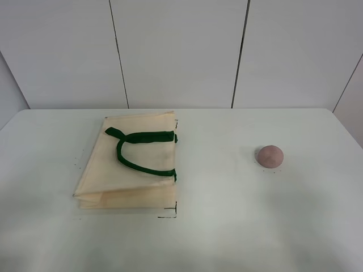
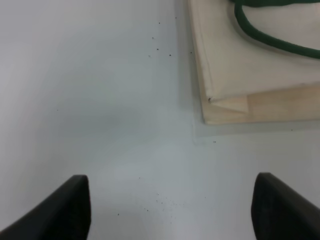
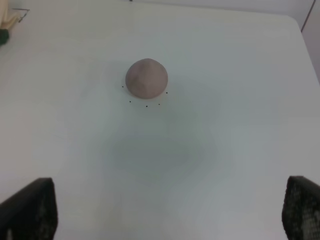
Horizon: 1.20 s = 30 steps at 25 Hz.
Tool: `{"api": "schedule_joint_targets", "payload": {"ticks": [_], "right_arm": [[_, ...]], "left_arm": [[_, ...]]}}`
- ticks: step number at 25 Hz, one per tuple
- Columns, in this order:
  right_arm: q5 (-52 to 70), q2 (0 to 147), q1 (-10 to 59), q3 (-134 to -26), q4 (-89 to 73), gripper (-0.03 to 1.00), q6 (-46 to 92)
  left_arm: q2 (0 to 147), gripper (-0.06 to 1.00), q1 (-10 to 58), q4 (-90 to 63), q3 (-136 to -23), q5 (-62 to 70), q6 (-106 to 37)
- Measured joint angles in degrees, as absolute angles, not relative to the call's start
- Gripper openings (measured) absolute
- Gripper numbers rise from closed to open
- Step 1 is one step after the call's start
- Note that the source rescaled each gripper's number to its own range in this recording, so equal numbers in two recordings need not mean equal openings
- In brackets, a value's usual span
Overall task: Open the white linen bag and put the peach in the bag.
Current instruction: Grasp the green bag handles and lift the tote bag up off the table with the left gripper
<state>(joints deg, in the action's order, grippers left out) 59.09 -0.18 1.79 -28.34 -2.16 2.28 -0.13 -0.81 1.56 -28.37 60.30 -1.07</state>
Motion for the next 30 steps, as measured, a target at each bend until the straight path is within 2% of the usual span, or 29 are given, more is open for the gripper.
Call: {"api": "schedule_joint_targets", "payload": {"ticks": [9, 13, 23, 30], "right_arm": [[59.09, -0.18, 1.79, -28.34, -2.16, 1.00, 2.28], [59.09, -0.18, 1.79, -28.34, -2.16, 1.00, 2.28], [59.09, -0.18, 1.79, -28.34, -2.16, 1.00, 2.23], [59.09, -0.18, 1.79, -28.34, -2.16, 1.00, 2.23]], "left_arm": [[0.05, 1.00, -0.81, 1.56, -28.69, 60.11, -1.07], [7.48, 1.00, -0.81, 1.40, -33.02, 60.18, -1.07], [52.50, 1.00, -0.81, 0.85, -50.90, 56.73, 0.00], [83.15, 1.00, -0.81, 0.72, -68.56, 53.80, 0.00]]}}
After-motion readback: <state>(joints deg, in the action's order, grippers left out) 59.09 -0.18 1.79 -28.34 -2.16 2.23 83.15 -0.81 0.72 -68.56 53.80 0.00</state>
